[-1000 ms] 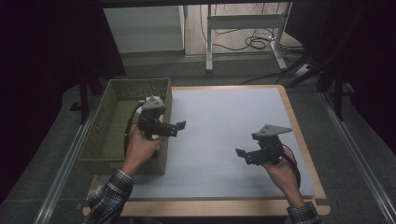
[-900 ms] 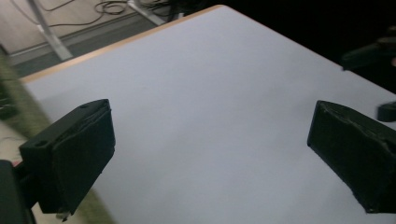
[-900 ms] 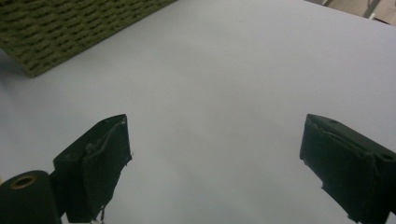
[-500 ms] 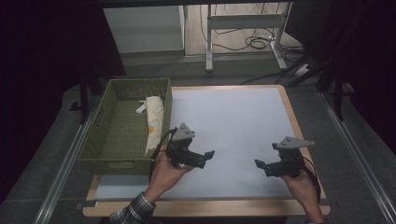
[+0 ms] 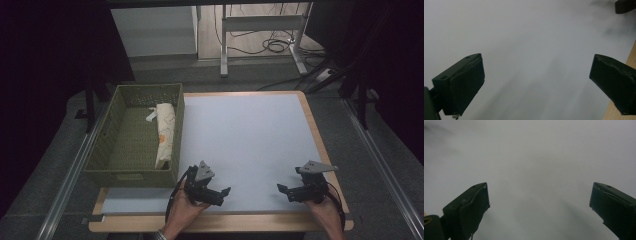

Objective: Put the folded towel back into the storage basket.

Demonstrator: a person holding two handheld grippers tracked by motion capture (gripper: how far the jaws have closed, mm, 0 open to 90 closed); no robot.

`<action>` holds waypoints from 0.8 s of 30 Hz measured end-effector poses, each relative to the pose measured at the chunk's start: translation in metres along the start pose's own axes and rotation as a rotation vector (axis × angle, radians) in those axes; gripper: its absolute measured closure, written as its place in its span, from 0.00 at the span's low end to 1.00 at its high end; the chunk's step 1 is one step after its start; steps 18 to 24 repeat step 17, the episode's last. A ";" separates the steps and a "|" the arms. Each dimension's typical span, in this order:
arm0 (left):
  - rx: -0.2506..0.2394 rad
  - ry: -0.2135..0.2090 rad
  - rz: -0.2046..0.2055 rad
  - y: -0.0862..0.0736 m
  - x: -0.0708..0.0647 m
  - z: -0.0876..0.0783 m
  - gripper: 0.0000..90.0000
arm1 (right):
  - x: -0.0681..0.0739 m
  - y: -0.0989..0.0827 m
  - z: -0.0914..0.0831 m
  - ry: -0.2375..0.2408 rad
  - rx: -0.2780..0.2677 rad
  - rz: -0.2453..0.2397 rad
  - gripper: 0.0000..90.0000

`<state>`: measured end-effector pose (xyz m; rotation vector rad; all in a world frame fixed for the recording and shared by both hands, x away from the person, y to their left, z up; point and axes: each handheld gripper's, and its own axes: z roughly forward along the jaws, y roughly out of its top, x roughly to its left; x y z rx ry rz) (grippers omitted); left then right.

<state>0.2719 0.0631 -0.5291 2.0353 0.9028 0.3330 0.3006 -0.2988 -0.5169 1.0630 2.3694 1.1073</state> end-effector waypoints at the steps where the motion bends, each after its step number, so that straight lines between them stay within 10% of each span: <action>1: 0.004 0.011 -0.003 -0.005 0.000 0.001 0.00 | 0.001 -0.002 0.001 -0.002 0.001 -0.004 0.03; 24: 0.093 0.082 -0.002 -0.025 -0.006 0.006 0.00 | 0.013 -0.023 0.011 -0.060 -0.024 -0.036 0.03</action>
